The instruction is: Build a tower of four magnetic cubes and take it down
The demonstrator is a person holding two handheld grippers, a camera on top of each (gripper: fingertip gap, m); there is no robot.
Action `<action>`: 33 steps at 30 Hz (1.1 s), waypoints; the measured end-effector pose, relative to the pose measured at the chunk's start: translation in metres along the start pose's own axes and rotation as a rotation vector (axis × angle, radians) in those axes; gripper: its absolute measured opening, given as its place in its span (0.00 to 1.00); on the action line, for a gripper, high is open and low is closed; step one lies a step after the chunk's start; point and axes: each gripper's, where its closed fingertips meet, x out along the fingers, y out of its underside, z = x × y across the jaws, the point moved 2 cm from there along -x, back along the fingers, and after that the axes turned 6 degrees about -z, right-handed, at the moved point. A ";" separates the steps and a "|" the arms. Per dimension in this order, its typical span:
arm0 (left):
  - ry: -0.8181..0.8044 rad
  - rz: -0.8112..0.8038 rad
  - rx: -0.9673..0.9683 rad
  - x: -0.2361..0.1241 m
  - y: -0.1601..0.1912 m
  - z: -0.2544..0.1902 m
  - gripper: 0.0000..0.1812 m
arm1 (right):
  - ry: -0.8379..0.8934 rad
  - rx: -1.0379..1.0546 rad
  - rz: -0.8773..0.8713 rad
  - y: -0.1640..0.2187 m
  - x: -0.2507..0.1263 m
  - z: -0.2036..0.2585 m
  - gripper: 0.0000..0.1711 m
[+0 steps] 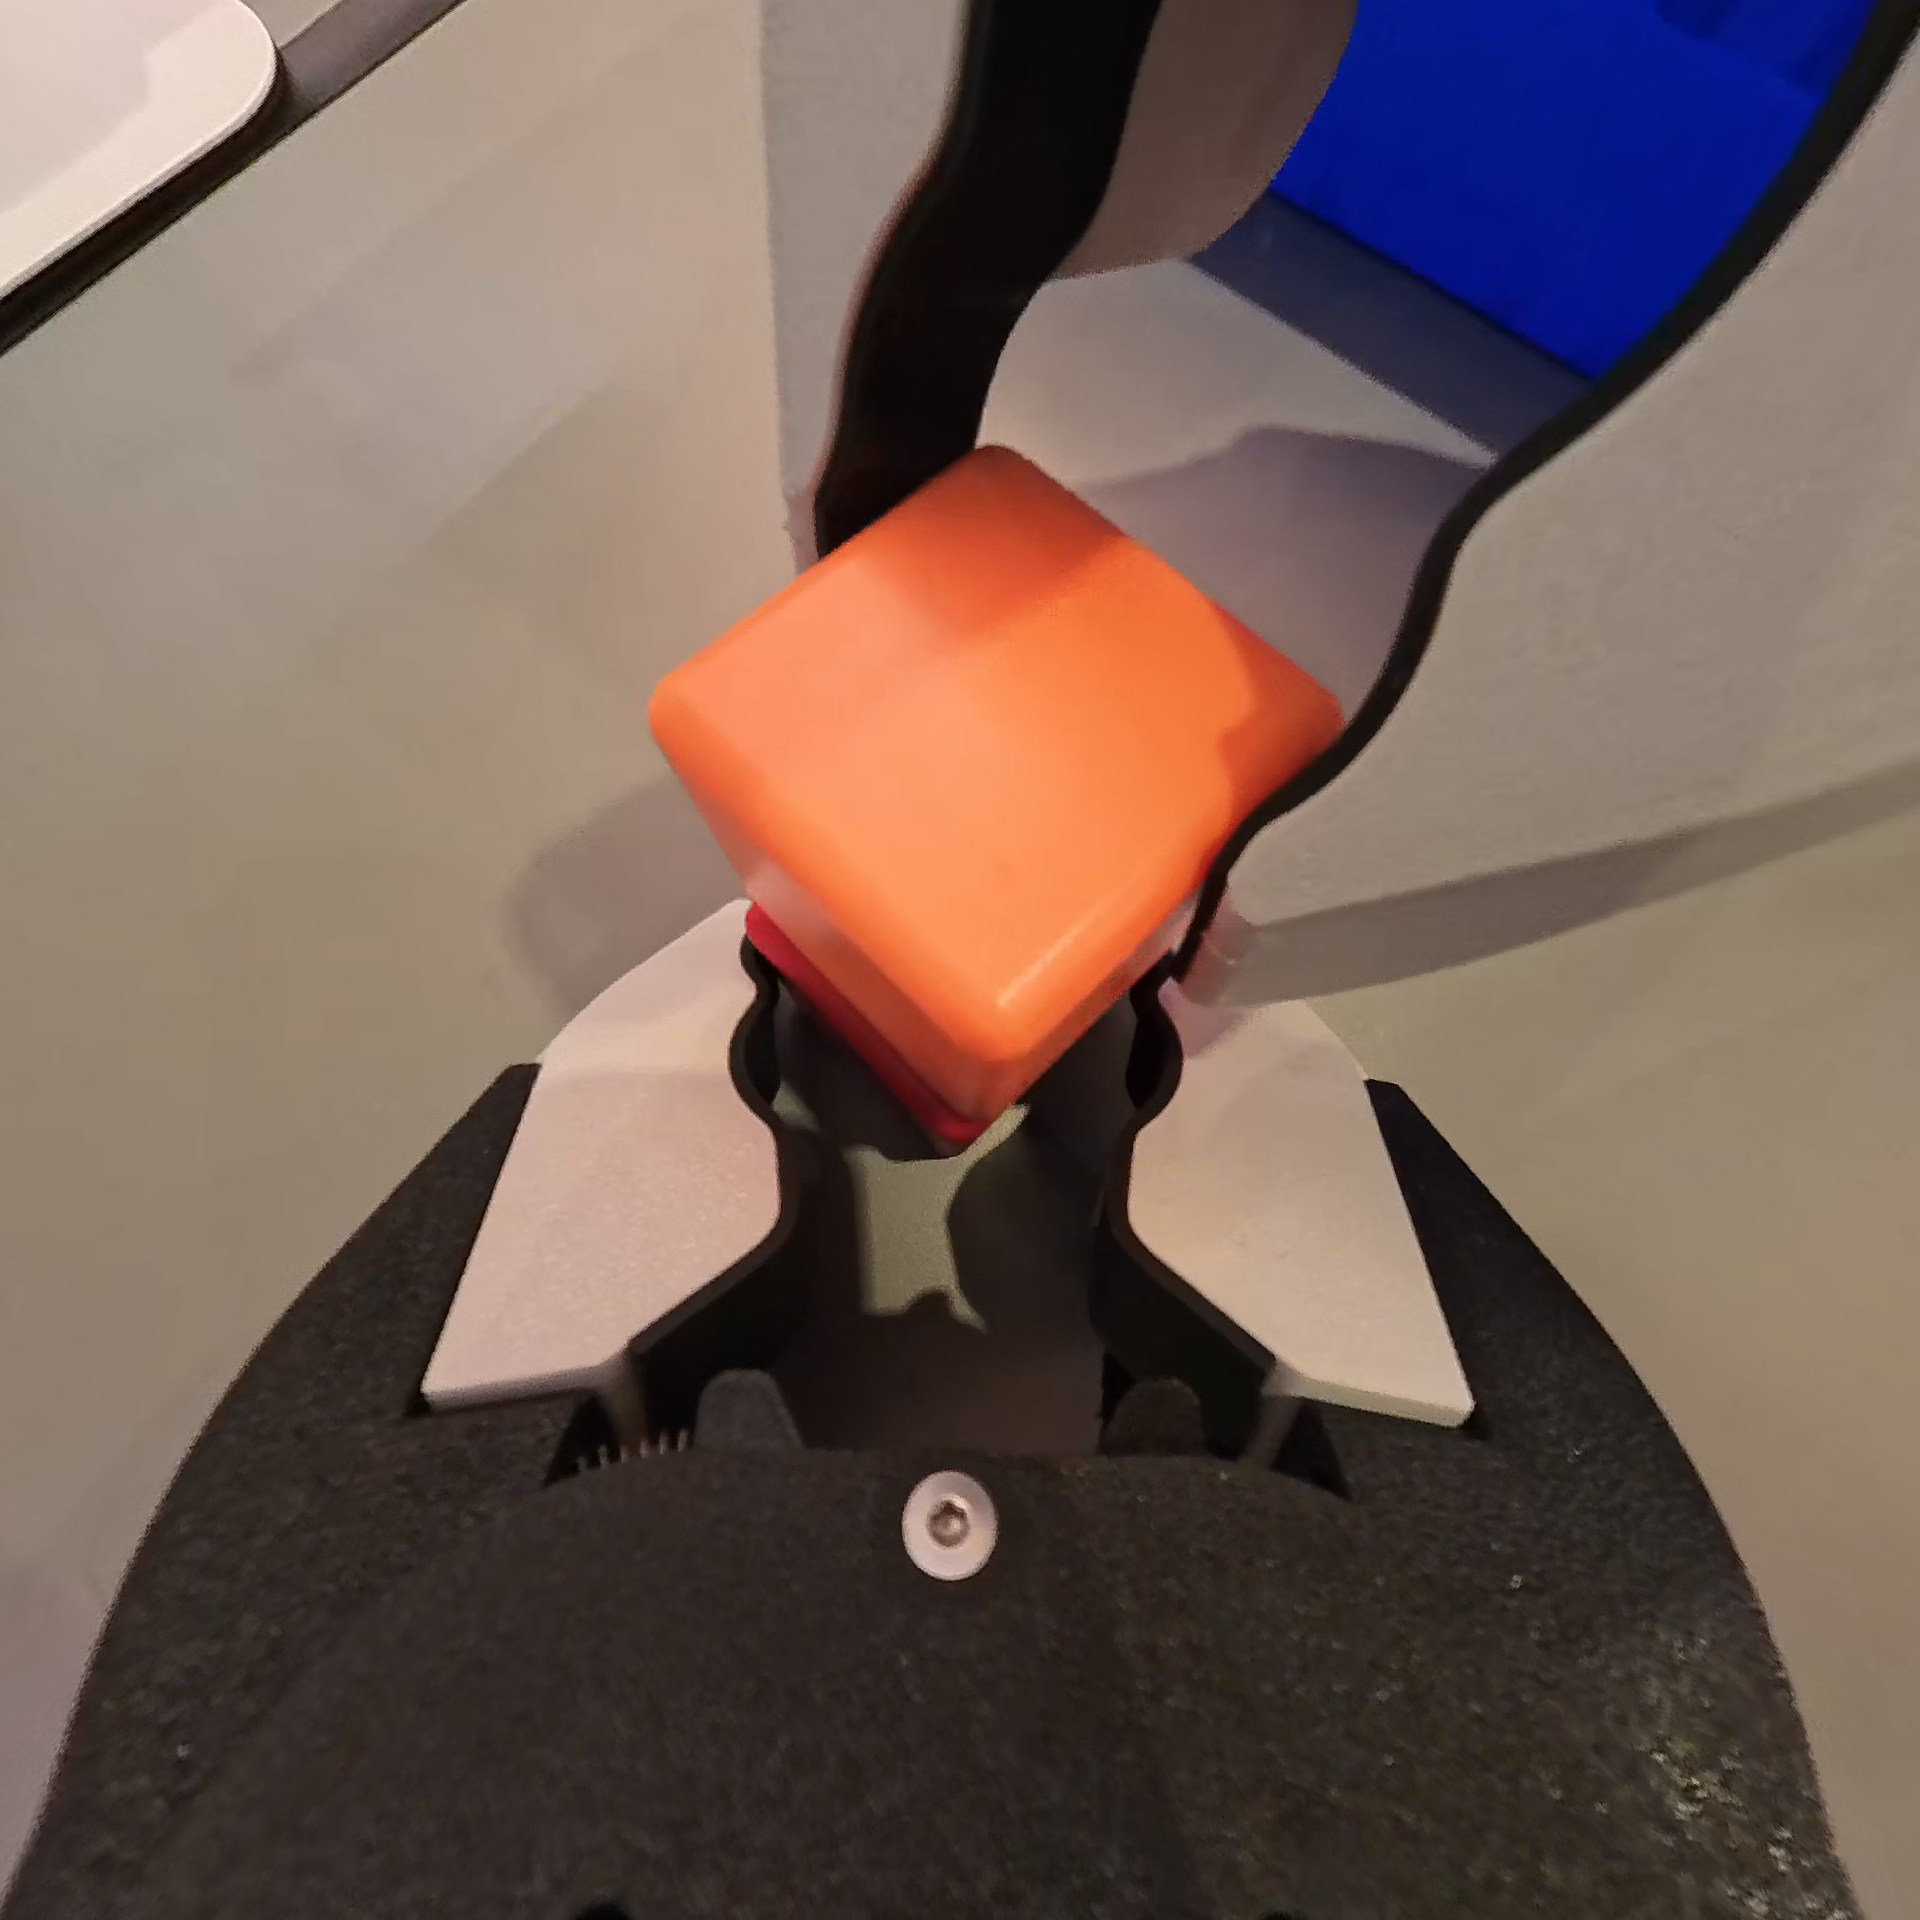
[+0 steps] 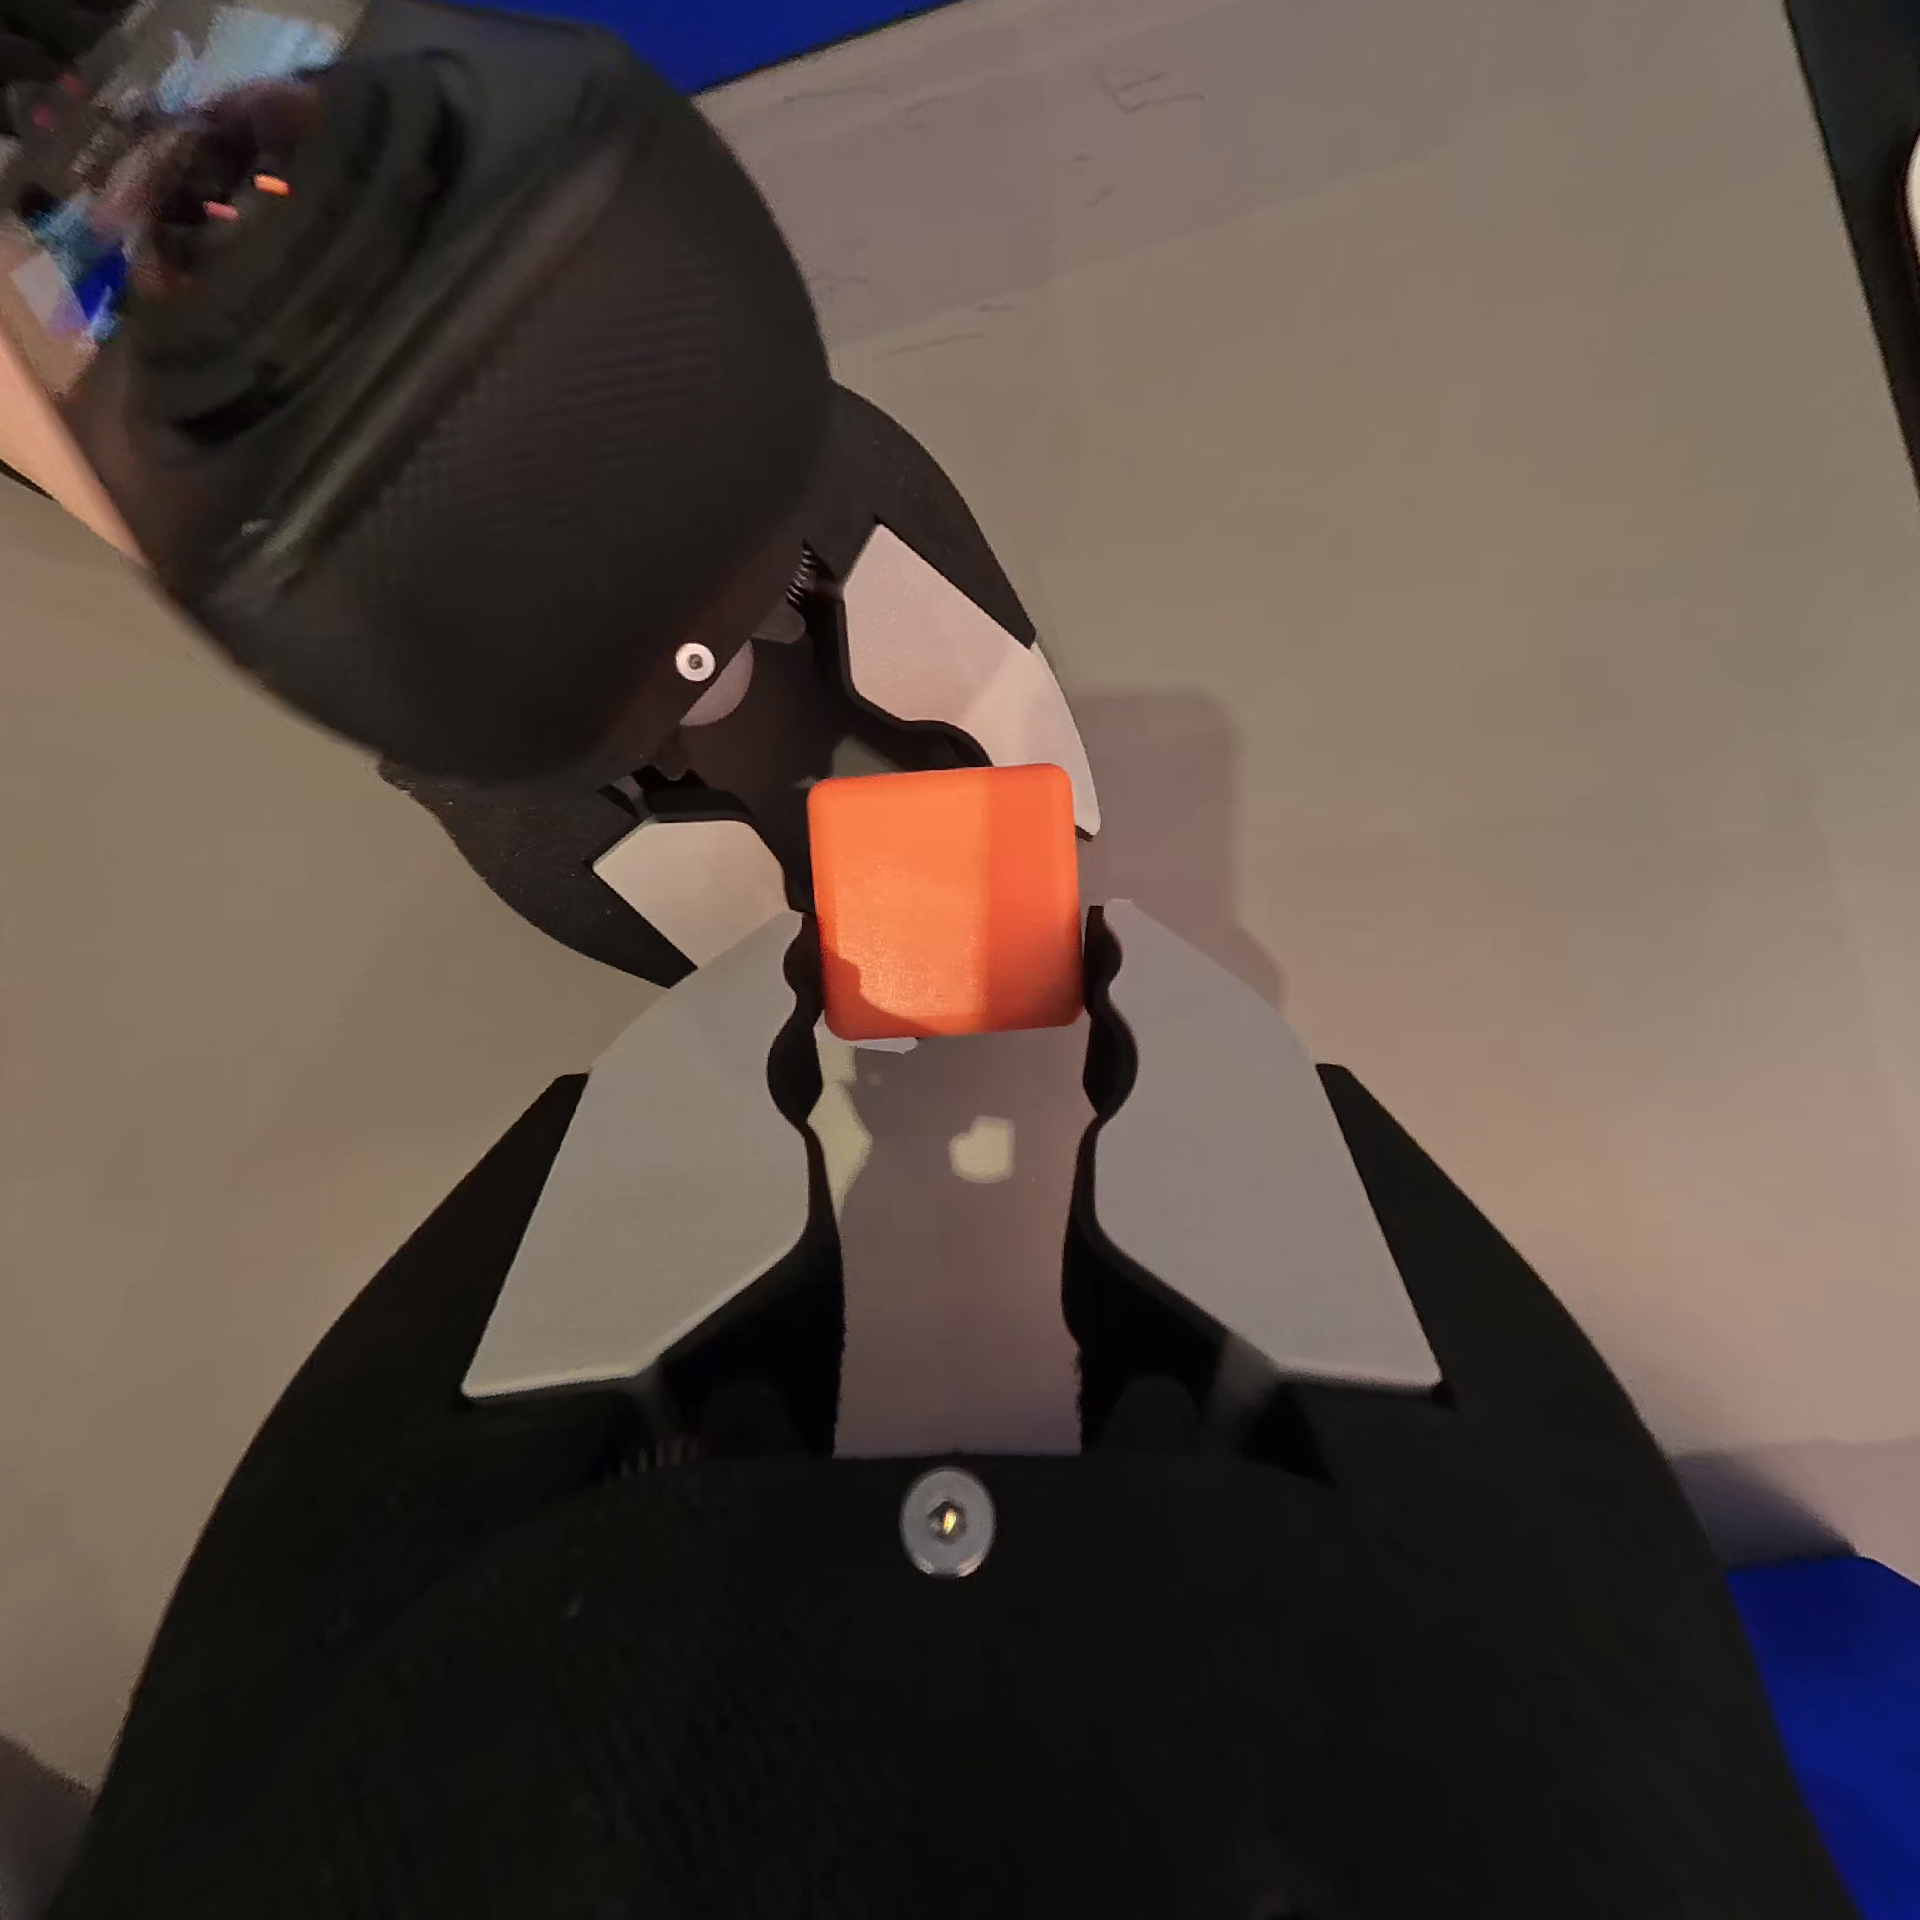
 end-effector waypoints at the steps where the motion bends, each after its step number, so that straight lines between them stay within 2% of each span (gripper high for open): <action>1: 0.002 0.004 -0.007 0.000 0.000 0.000 0.36 | -0.005 0.009 -0.012 -0.001 -0.002 0.000 0.29; 9: 0.002 0.003 -0.006 0.000 0.000 0.000 0.36 | 0.110 0.036 -0.097 -0.003 -0.059 -0.021 0.29; 14: 0.009 0.003 -0.004 0.000 0.000 0.000 0.36 | 0.279 0.079 -0.213 0.008 -0.137 -0.045 0.29; 16: 0.009 0.003 -0.004 0.000 0.000 0.000 0.36 | 0.350 0.153 -0.270 0.025 -0.172 -0.058 0.29; 18: 0.009 0.003 -0.004 0.000 0.000 -0.001 0.36 | 0.344 0.212 -0.273 0.052 -0.193 -0.063 0.29; 21: 0.009 0.003 -0.003 0.000 0.000 -0.001 0.36 | 0.311 0.240 -0.114 0.111 -0.200 -0.058 0.29; 24: 0.009 0.003 -0.003 0.000 0.000 -0.001 0.36 | 0.339 0.367 0.106 0.170 -0.201 -0.059 0.29; 27: 0.009 0.003 -0.003 0.000 0.000 -0.001 0.36 | 0.351 0.499 0.313 0.214 -0.199 -0.057 0.29; 29: 0.010 0.003 -0.003 0.000 0.000 -0.001 0.36 | 0.354 0.523 0.412 0.230 -0.195 -0.057 0.29; 33: 0.010 0.003 -0.002 0.000 0.001 -0.001 0.36 | 0.352 0.570 0.488 0.242 -0.187 -0.062 0.29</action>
